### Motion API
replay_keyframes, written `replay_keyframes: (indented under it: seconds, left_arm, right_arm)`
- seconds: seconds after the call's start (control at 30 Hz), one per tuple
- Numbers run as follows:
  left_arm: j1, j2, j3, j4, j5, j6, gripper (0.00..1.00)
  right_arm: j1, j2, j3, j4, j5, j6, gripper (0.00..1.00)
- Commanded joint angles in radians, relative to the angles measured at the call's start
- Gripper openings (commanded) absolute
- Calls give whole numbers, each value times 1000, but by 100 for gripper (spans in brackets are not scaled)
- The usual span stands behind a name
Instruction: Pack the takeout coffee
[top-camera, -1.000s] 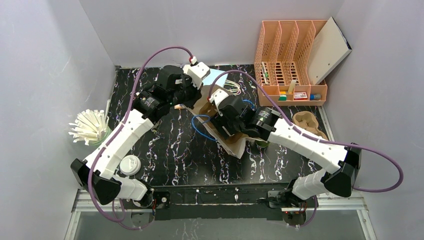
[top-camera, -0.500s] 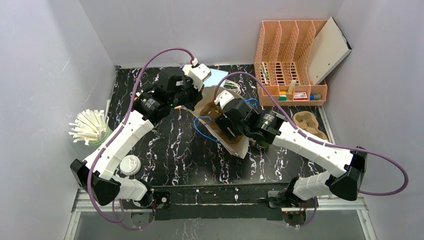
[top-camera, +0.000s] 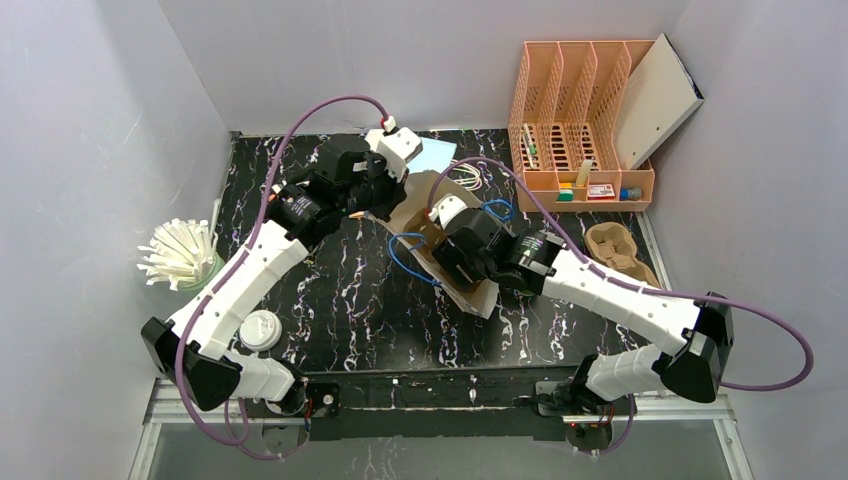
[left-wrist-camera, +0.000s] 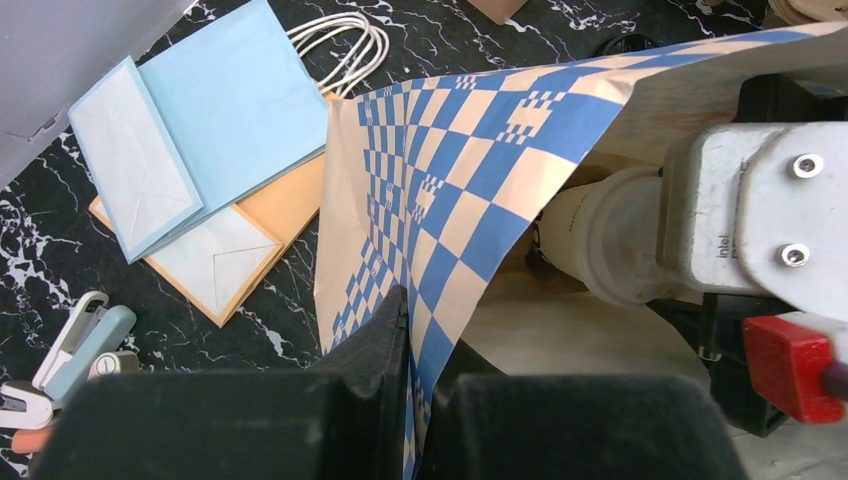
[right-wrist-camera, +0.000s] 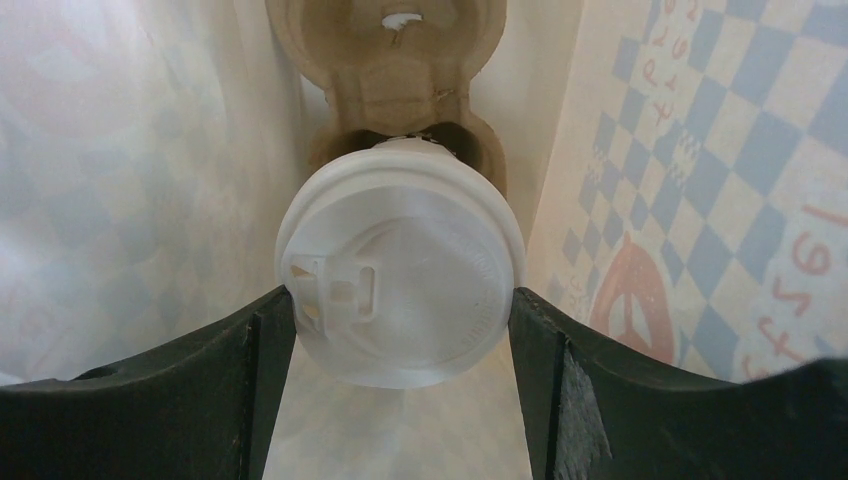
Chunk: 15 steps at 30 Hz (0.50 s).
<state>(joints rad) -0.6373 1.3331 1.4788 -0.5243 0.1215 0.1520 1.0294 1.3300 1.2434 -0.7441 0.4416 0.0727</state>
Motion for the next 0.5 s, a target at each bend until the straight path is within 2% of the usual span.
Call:
replay_keyframes:
  seconds: [0.0, 0.47]
  left_arm:
    - [-5, -4, -5, 1, 37, -18, 0]
    - [-6, -5, -53, -9, 70, -51, 0]
  right_arm:
    - [1, -29, -37, 119, 46, -37, 22]
    - [1, -27, -116, 196, 20, -69, 22]
